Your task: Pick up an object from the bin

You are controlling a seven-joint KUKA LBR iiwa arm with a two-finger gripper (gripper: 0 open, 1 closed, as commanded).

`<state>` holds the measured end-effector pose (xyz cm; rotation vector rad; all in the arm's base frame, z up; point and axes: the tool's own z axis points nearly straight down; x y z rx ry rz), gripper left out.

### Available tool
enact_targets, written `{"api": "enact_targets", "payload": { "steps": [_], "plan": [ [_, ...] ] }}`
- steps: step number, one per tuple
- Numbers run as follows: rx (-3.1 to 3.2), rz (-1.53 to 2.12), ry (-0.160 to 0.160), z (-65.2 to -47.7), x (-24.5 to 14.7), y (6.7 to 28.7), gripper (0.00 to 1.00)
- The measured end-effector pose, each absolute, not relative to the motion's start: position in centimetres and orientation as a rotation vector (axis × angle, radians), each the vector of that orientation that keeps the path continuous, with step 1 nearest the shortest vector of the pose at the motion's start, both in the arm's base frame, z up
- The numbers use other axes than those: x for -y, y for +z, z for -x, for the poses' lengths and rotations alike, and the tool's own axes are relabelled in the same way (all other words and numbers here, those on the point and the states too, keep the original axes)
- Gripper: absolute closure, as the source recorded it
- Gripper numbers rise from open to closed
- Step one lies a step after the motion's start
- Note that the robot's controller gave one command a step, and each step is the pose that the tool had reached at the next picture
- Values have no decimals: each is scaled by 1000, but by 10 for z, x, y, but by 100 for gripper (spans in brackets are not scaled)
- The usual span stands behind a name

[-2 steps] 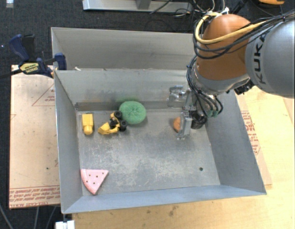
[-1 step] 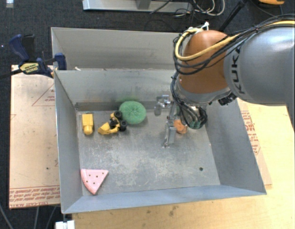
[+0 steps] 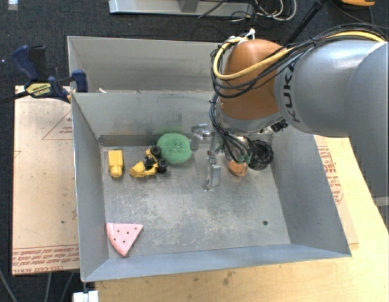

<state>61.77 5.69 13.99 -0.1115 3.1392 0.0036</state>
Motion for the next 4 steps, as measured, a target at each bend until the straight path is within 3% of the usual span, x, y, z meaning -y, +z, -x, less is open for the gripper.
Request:
{"api": "enact_targets", "payload": {
  "steps": [1,2,3,4],
  "plan": [
    [-3134,139,2,-637,-72,133,0],
    [-3131,107,3,-650,-105,98,0],
    [-3123,280,2,-648,-118,86,0],
    [-3132,39,3,-645,-129,78,0]
  ]
}}
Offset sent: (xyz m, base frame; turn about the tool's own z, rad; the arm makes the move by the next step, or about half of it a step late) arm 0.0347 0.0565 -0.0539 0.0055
